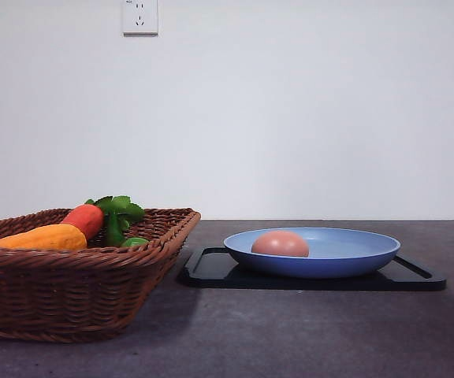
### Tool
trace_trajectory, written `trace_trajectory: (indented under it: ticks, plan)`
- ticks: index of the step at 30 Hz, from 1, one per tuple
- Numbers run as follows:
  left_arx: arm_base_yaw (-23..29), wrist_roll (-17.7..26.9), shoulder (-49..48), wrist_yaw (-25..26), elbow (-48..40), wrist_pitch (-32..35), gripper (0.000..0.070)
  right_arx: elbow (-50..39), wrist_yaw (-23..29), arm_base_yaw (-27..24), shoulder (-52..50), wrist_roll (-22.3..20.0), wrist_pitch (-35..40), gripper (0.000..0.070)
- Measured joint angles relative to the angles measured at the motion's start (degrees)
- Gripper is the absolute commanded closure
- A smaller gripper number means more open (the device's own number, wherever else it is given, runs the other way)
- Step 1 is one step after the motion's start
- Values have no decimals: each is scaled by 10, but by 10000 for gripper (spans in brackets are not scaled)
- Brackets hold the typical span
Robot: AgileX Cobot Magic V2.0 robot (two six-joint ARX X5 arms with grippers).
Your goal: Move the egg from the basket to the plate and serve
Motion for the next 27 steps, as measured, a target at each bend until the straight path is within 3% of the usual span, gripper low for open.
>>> trace_trajectory:
  ticks: [27]
  plan:
    - [0,0,0,0,0,0,700,0,0,0,0,0,0,700]
